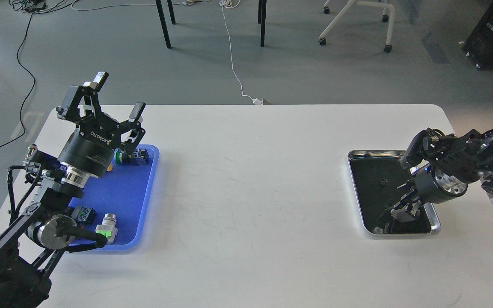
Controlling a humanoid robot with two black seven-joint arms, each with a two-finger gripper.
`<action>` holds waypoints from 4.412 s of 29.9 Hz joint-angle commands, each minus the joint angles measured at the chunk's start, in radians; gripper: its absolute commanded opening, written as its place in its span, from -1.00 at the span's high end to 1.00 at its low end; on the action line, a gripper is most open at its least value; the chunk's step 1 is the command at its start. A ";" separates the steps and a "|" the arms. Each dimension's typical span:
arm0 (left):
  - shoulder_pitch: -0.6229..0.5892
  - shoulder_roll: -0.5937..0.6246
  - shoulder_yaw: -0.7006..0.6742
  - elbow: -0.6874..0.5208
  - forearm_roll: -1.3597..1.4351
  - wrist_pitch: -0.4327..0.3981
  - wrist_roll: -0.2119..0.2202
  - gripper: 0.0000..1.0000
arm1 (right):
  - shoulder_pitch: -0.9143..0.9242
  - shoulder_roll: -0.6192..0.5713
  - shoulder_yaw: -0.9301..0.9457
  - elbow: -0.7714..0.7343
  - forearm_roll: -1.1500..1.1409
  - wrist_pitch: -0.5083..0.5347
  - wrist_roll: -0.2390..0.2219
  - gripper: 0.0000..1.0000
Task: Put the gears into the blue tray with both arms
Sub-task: 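Lower the right gripper and grasp the small black part on the pad, then carry the black part with the right gripper and set it mid-table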
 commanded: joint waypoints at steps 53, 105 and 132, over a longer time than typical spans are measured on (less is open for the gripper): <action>-0.007 0.002 -0.003 0.000 0.001 -0.001 0.002 -0.96 | 0.101 0.022 0.000 0.051 0.054 -0.009 0.000 0.73; 0.027 0.046 -0.009 -0.028 0.001 0.003 0.000 -0.96 | -0.016 0.620 -0.061 -0.195 0.542 -0.252 0.000 0.67; 0.028 0.048 -0.009 -0.029 0.001 0.002 0.000 -0.96 | 0.021 0.504 0.041 -0.166 0.745 -0.249 0.000 -0.90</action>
